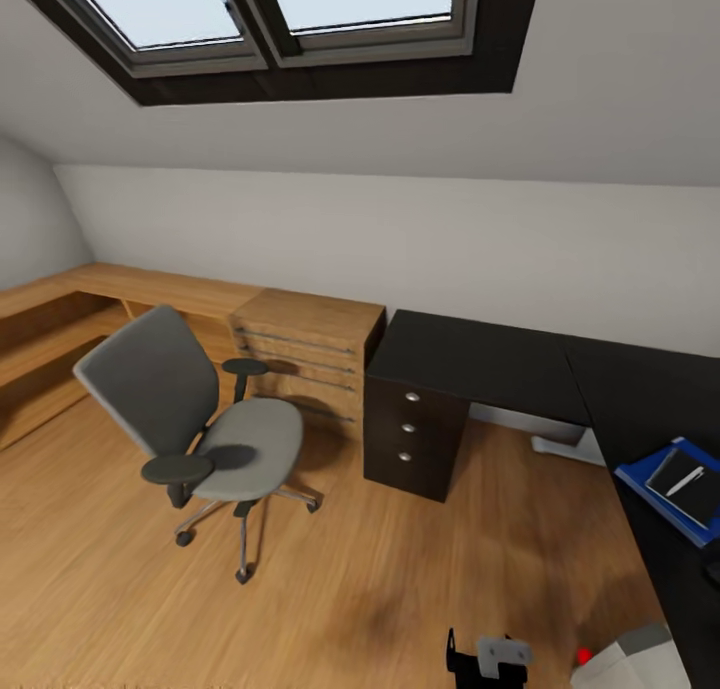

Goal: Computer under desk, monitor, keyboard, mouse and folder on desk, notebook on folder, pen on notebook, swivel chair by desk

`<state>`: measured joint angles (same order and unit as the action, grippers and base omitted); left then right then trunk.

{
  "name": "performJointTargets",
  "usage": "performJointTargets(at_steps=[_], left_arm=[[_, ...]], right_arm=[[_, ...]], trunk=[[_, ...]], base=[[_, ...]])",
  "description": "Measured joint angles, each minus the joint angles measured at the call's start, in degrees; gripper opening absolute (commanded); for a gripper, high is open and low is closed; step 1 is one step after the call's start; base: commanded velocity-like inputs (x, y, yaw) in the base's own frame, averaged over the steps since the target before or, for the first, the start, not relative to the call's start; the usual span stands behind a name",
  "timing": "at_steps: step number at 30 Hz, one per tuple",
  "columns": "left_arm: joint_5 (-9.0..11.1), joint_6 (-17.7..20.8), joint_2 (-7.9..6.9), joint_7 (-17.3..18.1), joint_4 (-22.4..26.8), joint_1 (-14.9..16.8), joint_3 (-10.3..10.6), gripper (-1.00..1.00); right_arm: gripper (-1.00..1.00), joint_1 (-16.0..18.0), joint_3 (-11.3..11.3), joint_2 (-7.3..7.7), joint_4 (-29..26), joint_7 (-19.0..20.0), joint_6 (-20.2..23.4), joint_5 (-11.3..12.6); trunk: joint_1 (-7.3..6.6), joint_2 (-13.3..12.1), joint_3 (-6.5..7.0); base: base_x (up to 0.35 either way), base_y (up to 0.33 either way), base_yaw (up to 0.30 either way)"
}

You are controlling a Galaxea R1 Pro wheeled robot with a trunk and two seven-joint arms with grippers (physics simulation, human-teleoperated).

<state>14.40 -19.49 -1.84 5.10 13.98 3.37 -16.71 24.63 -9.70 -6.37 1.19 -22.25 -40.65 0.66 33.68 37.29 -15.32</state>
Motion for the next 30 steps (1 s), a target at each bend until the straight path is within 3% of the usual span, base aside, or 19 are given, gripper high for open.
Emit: performJointTargets(at_steps=[16, 30], left_arm=[[0.0, 0.2, 0.09, 0.1, -0.4, 0.0, -0.1, 1.0], [0.0, 0.1, 0.09, 0.3, -1.1, 0.0, 0.0, 1.0]], right_arm=[[1.0, 0.0, 0.0, 0.32, -0.1, 0.0, -0.1, 0.0], [1.0, 0.0, -0.1, 0.64, 0.0, 0.0, 0.0, -0.1]], trunk=[[0.0, 0.0, 1.0], [0.0, 0.0, 1.15]], base=[[0.0, 0.0, 0.236], [0.0, 0.0, 0.043]])
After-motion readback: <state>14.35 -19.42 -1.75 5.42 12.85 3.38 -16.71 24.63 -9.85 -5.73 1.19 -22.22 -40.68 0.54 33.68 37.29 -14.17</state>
